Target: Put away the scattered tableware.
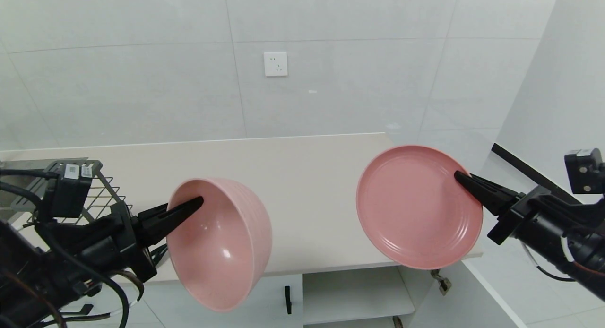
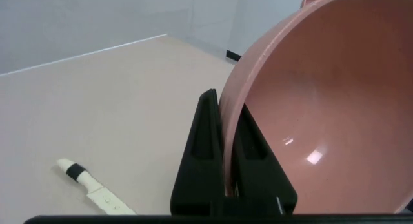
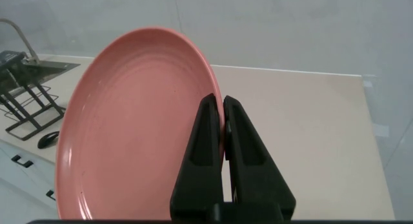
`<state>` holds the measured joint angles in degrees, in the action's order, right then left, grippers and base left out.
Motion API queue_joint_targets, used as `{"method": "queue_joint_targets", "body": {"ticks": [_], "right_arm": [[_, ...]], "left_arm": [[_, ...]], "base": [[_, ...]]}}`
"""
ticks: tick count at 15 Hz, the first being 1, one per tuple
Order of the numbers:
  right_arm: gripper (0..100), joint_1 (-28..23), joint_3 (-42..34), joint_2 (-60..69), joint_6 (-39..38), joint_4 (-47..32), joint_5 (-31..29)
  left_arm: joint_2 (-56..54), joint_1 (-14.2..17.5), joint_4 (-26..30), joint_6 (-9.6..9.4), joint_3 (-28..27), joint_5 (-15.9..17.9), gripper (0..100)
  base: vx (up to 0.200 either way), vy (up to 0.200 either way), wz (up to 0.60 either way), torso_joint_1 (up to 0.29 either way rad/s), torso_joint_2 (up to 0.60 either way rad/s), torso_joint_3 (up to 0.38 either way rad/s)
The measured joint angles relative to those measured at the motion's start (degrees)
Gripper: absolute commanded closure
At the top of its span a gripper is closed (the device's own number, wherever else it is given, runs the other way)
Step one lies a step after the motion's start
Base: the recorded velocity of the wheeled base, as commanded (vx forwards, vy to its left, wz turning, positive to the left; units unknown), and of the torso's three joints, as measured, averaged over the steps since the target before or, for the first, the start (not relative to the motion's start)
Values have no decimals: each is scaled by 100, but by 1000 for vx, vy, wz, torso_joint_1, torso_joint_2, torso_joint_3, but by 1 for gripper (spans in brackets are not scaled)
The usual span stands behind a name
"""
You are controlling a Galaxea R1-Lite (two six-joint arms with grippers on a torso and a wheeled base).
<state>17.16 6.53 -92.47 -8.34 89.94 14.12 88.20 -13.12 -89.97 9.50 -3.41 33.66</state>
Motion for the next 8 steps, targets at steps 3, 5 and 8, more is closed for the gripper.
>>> {"method": "queue_joint_targets", "body": {"ticks": [3, 5, 8], "right_arm": [[100, 20, -9, -65, 13, -2, -5], [100, 13, 27, -83, 9, 2, -13], [100, 4, 54, -94, 33, 0, -16]], "left_arm": [[-33, 77, 2, -11, 218, -1458, 100], [67, -184, 5, -213, 260, -2330, 100], [356, -725, 6, -890, 321, -3088, 100]], "base": [[0, 0, 0, 0, 0, 0], [0, 0, 0, 0, 0, 0], [0, 0, 0, 0, 0, 0]]}}
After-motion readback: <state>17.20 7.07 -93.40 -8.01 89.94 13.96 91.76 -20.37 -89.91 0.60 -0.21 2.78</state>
